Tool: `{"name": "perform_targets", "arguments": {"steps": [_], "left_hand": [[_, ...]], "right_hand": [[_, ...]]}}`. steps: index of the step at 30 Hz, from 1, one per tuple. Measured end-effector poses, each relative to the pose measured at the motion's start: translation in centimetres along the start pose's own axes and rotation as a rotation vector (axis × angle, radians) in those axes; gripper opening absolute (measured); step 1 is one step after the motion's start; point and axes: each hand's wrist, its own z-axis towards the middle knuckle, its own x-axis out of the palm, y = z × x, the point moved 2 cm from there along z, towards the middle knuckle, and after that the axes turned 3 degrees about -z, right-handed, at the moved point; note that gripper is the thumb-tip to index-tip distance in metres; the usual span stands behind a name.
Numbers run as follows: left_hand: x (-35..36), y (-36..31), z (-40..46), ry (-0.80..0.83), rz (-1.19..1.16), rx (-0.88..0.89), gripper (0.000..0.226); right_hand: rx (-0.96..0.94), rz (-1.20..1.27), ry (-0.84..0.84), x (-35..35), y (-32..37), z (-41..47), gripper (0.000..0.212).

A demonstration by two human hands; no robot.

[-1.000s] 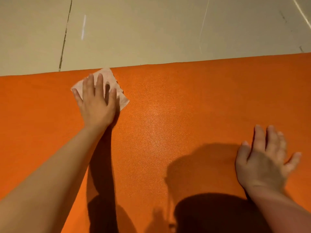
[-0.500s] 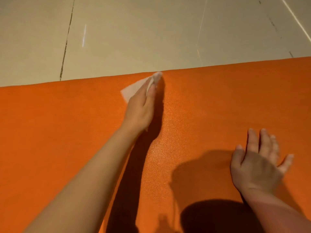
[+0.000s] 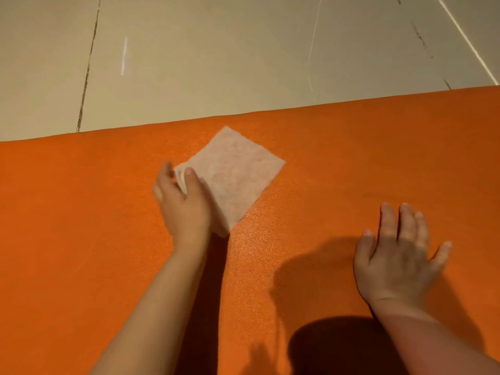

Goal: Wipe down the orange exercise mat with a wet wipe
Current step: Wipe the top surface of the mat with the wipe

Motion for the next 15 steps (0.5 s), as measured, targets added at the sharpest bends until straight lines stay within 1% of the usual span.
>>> {"name": "perform_targets", "arguments": {"steps": [1, 2, 3, 4, 5, 6, 7, 8, 11, 13, 15], "left_hand": [[-0.5, 0.3, -0.2, -0.020, 0.101, 0.168, 0.048], [-0.5, 0.2, -0.3, 0.019, 0.212, 0.383, 0.051], [0.2, 0.1, -0.3, 0.132, 0.355, 0.634, 0.050], [1.3, 0.3, 0.0, 0.304, 0.510, 0.873, 0.050], [2.5, 0.7, 0.6, 0.507, 0.660, 1.035, 0.054], [3.7, 0.9, 1.4, 0.685, 0.781, 1.086, 0.059], [4.9, 0.9, 2.0, 0.793, 0.844, 1.051, 0.062], [6.1, 0.7, 2.2, 0.817, 0.865, 0.989, 0.064], [11.0, -1.0, 0.3, 0.732, 0.837, 0.829, 0.064], [14.6, -3.3, -1.9, 0.719, 0.796, 0.785, 0.060], [16.6, -4.8, -2.6, 0.729, 0.775, 0.755, 0.058]], "right_hand": [[0.000, 0.006, -0.010, 0.0, 0.0, -0.1, 0.065], [-0.002, 0.011, -0.019, 0.1, 0.0, -0.1, 0.064], [-0.005, 0.017, -0.025, 0.1, -0.1, -0.1, 0.064], [-0.010, 0.024, -0.033, 0.2, -0.1, -0.2, 0.064], [-0.017, 0.030, -0.047, 0.2, -0.1, -0.2, 0.063], [-0.025, 0.031, -0.064, 0.2, -0.1, -0.3, 0.062], [-0.029, 0.030, -0.077, 0.2, -0.1, -0.4, 0.061], [-0.029, 0.029, -0.083, 0.3, -0.1, -0.4, 0.061], [-0.025, 0.027, -0.086, 0.3, -0.2, -0.5, 0.060], [-0.018, 0.014, -0.088, 0.3, -0.2, -0.4, 0.060], [-0.015, 0.018, -0.071, 0.3, -0.1, -0.3, 0.060]]}}
